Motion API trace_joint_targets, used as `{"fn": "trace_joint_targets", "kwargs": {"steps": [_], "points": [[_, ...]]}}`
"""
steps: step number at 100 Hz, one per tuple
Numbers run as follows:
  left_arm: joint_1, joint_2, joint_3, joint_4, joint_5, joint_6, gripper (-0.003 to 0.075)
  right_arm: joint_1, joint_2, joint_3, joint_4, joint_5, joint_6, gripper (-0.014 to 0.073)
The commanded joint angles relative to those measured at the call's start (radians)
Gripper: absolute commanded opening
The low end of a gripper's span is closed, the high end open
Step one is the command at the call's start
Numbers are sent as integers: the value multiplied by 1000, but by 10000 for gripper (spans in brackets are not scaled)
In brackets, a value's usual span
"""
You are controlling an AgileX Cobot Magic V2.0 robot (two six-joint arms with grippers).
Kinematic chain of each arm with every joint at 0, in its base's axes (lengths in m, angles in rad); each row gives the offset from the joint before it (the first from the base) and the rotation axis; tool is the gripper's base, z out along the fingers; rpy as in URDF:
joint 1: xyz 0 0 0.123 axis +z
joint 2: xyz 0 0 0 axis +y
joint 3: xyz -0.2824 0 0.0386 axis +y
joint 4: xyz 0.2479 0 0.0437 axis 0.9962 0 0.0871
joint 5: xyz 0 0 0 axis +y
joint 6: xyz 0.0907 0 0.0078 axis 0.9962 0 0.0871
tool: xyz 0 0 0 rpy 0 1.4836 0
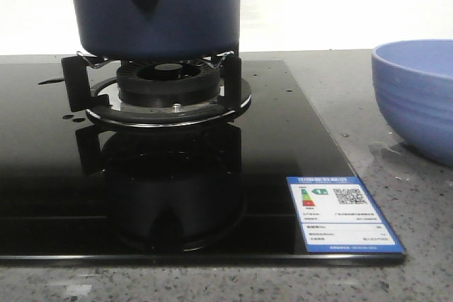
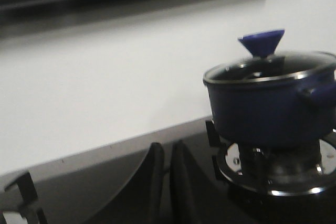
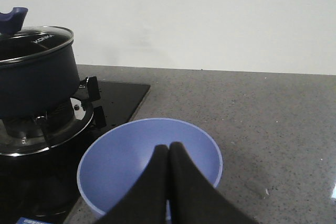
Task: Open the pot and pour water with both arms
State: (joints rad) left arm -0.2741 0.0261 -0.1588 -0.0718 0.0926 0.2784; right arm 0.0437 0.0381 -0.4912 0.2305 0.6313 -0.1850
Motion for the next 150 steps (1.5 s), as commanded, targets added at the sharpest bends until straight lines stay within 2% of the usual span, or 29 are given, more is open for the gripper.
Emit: {"fn": "trace_joint_targets", "kwargs": {"steps": [1, 27, 36, 52, 150], "points": [[32, 11, 38, 54, -82, -138, -20, 0, 16, -22, 9, -78, -10, -63], [189, 11, 156, 55, -36, -175, -20, 0, 16, -22, 9, -78, -10, -63], [217, 7, 192, 55, 17, -175, -20, 0, 16, -22, 9, -78, -10, -63], [229, -59, 190, 58, 206, -175, -20, 0, 16, -22, 9, -78, -10, -63], [234, -57, 190, 51, 202, -175, -20, 0, 14, -22, 9, -77, -10, -63]]}}
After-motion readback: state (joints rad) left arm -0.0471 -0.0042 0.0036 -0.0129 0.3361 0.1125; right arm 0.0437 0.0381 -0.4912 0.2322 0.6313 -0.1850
